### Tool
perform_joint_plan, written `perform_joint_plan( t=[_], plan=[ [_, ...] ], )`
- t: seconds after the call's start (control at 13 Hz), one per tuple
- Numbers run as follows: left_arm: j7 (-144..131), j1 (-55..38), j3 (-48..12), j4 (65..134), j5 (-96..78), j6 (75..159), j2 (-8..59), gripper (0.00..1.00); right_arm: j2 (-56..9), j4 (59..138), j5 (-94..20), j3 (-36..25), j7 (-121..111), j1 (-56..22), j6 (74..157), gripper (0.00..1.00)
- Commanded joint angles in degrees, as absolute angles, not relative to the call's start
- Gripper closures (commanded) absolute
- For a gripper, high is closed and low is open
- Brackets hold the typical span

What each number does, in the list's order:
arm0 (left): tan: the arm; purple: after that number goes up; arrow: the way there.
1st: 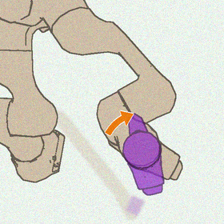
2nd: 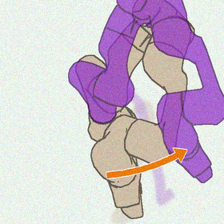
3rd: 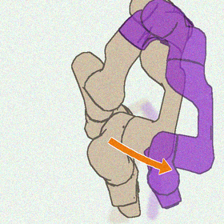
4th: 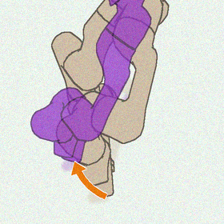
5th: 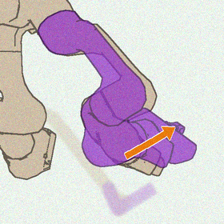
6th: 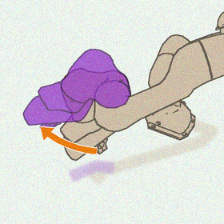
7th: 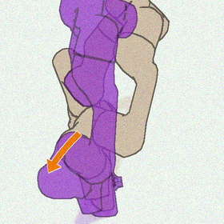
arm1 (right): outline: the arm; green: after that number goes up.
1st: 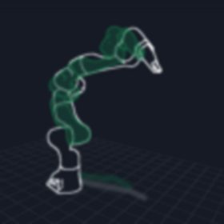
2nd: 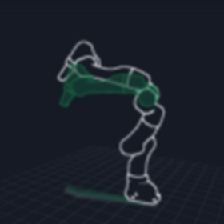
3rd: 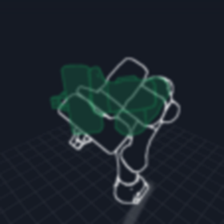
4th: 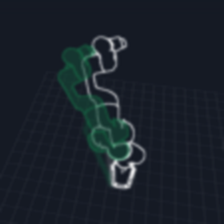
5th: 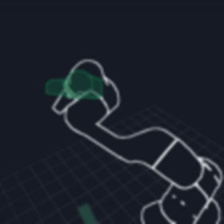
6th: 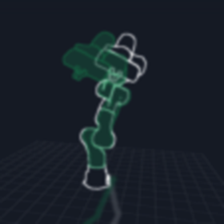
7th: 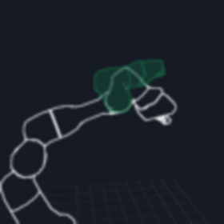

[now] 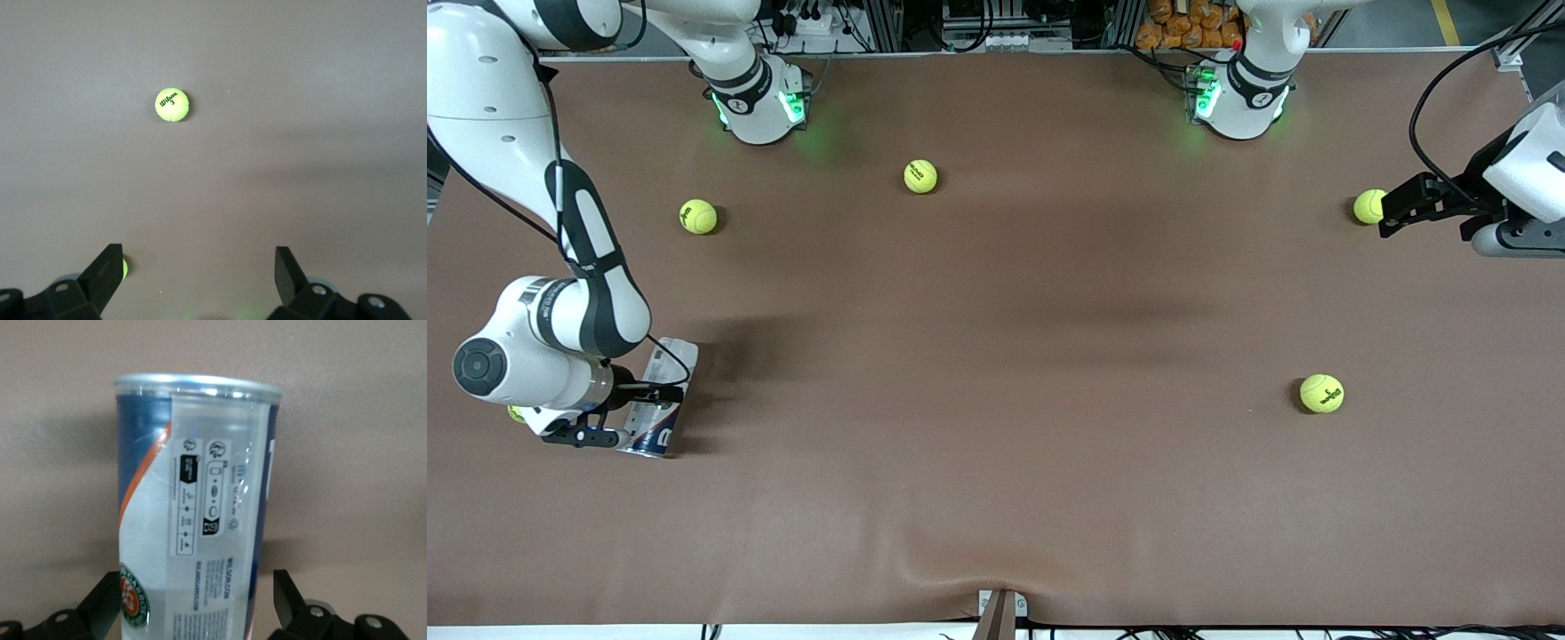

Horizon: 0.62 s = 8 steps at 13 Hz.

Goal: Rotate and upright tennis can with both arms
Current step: 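Reach the right gripper down to the lying tennis can, then grasp the can with the right gripper and drag it to mid-table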

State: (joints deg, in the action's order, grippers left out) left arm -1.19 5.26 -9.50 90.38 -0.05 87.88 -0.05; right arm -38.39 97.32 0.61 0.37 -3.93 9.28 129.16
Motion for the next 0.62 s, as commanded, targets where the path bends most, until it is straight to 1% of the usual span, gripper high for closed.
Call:
perform_joint_plan(
  t=[0.0,0.08,0.15,0.23,0.31,0.54],
  plan=[
    [-0.70,5.27,-9.76,89.38,0.18,87.63,0.53,0.00,-39.37,97.38,-0.18,1.14,-4.66,10.02,129.55,0.00],
    [-0.62,5.27,-9.76,89.38,0.18,87.63,0.53,0.00,-39.37,97.38,0.00,1.14,-4.75,9.85,129.64,0.00],
    [-0.62,5.36,-9.76,89.38,0.18,87.63,0.61,0.00,-39.37,97.38,0.35,1.14,-5.01,9.67,129.38,0.17],
    [-0.62,5.36,-9.76,89.38,0.18,87.63,0.53,0.00,-39.29,97.30,0.44,1.14,-6.31,9.58,129.29,0.36],
    [-0.62,5.36,-9.84,89.38,0.18,87.63,0.53,0.00,-39.11,97.12,0.53,1.14,-8.07,9.41,129.20,0.41],
    [-0.44,5.45,-9.76,89.47,0.18,87.63,0.53,0.00,-37.63,95.28,0.62,1.23,-10.36,8.35,128.24,0.39]
  ],
)
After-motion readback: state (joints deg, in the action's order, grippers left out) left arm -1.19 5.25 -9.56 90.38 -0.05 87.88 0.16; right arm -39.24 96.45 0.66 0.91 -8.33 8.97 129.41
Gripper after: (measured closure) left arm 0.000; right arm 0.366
